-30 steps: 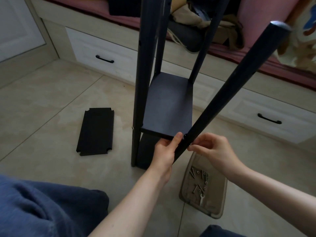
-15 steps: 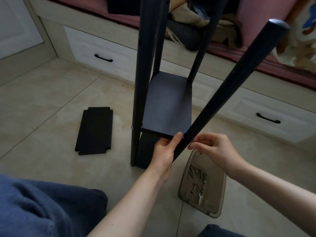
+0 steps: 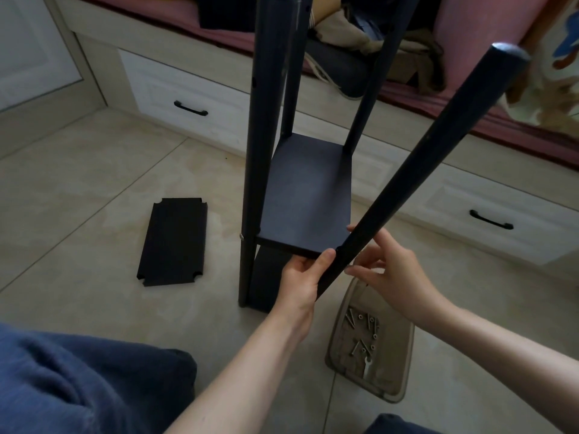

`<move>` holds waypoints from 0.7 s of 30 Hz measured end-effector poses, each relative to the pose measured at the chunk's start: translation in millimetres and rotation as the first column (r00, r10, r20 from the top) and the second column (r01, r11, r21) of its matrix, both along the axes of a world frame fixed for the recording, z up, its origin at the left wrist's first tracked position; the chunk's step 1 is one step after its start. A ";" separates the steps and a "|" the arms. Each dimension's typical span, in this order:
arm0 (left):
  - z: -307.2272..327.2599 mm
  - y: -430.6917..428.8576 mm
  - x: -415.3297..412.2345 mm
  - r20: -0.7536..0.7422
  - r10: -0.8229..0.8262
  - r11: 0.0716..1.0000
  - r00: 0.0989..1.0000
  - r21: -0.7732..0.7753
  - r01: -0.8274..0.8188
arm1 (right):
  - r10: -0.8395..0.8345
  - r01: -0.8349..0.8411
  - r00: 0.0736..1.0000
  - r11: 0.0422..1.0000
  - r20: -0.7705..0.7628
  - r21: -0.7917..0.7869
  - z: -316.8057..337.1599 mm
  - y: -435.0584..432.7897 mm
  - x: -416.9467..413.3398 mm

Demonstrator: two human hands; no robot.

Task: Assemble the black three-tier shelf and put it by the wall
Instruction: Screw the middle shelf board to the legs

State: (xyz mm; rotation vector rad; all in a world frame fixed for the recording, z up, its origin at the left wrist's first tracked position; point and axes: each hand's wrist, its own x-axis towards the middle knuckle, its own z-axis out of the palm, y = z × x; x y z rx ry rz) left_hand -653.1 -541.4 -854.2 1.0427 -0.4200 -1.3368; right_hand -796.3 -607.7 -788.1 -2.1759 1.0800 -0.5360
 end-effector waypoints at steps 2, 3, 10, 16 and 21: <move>-1.6 -0.8 -0.9 -0.004 0.003 1.000 1.000 -0.001 -0.003 | 0.045 -0.046 0.998 0.999 -0.036 -0.011 2.3 -2.6 0.1; -2.0 -1.0 -1.1 -0.007 0.001 1.000 1.000 -0.002 -0.001 | 0.058 -0.059 0.997 0.998 -0.046 -0.013 3.1 -3.9 -0.2; -1.2 -0.1 -0.6 -0.012 -0.001 1.000 1.000 -0.012 0.001 | 0.073 -0.079 0.996 0.991 -0.059 -0.104 5.8 -7.1 1.0; -2.5 1.7 3.9 -0.008 -0.007 1.000 1.000 -0.014 0.007 | 0.106 -0.110 0.989 0.993 -0.103 -0.031 12.4 -12.7 4.4; -1.1 2.4 4.3 -0.027 0.003 1.000 1.000 -0.018 -0.004 | 0.143 -0.144 0.985 0.990 -0.098 0.005 16.4 -13.3 4.5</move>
